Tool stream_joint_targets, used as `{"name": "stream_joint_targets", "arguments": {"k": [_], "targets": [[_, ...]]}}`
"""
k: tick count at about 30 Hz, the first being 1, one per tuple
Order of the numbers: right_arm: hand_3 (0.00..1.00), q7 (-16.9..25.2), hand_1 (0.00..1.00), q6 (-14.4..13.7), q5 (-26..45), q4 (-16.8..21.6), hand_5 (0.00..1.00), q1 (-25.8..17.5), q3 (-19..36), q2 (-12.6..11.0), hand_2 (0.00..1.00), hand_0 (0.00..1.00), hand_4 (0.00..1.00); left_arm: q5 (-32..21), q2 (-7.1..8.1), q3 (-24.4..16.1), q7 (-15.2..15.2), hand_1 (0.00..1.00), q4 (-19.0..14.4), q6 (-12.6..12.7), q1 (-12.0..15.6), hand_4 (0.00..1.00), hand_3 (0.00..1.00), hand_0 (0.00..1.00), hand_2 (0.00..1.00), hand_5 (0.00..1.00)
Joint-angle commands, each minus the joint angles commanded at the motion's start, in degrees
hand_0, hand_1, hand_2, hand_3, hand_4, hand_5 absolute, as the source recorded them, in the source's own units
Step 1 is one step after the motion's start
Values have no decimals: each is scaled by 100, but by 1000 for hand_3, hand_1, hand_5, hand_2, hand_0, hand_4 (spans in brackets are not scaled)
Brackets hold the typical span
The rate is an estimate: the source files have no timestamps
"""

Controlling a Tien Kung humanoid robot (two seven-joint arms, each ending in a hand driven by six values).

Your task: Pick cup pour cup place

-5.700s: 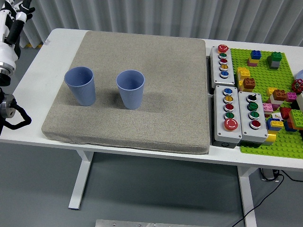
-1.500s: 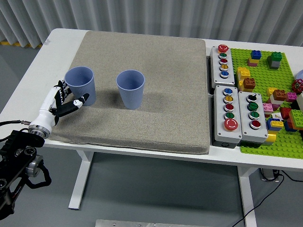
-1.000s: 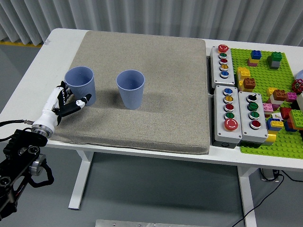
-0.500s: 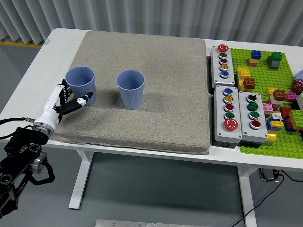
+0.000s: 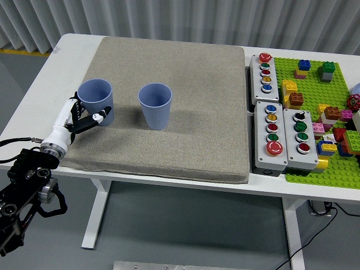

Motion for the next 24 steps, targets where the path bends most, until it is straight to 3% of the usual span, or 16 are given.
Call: {"name": "stream_joint_targets", "arguments": {"k": [22,23,24], "targets": [[623,-1,694,-1,-4,0,356,24,15,0,632,697,194,-35,-43,58,11,894,60,121,-33,815,998,938,998,236],[623,-2,695,0,-9,0,357,24,19,0,632,697,195,-33,-44,59,17,822,56,130,-32,802,998,890,933,236],[623,-2,695,1,-10,0,357,24,20,0,632,697,195,-33,-44,60,19,822,54,134,-32,802,998,890,933,236]]}}
